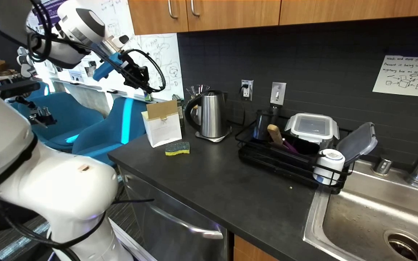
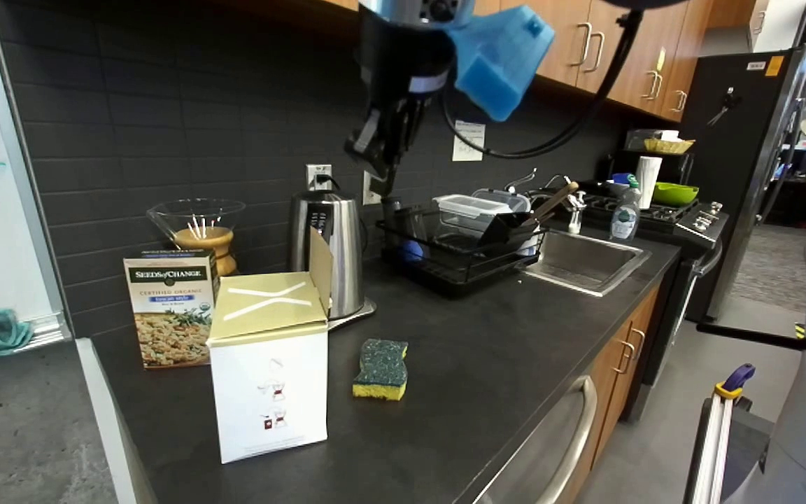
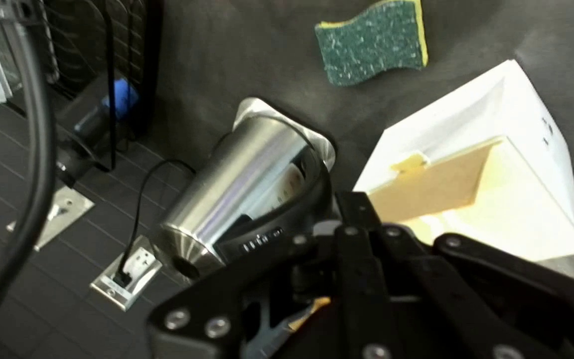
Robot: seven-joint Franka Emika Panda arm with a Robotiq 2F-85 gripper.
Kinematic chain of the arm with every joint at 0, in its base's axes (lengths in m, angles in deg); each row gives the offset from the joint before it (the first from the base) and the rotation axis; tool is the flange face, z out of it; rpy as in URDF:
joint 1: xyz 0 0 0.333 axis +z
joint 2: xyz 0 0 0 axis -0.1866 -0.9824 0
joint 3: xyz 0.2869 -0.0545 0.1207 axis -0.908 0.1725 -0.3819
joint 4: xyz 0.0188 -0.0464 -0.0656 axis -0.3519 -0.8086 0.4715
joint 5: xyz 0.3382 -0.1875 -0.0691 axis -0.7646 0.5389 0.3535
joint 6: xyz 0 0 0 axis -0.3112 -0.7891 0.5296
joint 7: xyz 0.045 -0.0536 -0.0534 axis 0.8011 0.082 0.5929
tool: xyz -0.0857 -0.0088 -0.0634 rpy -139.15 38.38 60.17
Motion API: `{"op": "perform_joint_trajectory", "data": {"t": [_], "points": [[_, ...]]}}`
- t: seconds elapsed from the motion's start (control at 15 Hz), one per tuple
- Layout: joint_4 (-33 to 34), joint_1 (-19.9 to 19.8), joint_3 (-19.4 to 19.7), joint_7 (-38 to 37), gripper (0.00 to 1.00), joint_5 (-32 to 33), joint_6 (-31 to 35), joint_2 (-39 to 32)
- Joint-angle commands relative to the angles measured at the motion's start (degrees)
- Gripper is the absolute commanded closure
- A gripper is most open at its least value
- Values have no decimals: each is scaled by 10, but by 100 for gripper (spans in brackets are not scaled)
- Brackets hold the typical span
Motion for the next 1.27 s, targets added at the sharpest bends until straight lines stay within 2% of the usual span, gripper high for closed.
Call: {"op": "perform_joint_trajectory", "data": {"t": [0.0, 0.13, 0.33, 0.73, 0.93, 1.0, 1.07, 1.2], "points": [[-76, -13, 19, 23, 100, -50, -37, 88], [-119, -22, 36, 26, 100, -65, -48, 133], [-179, -55, 49, 9, 100, -50, -40, 192], [-262, -146, 69, -5, 100, -12, 43, 254], [-274, -182, 102, 18, 100, -30, 104, 247], [-263, -196, 109, 26, 83, -33, 118, 230], [-266, -205, 116, 31, 73, -35, 135, 225], [-265, -224, 126, 43, 63, -37, 165, 211]]}}
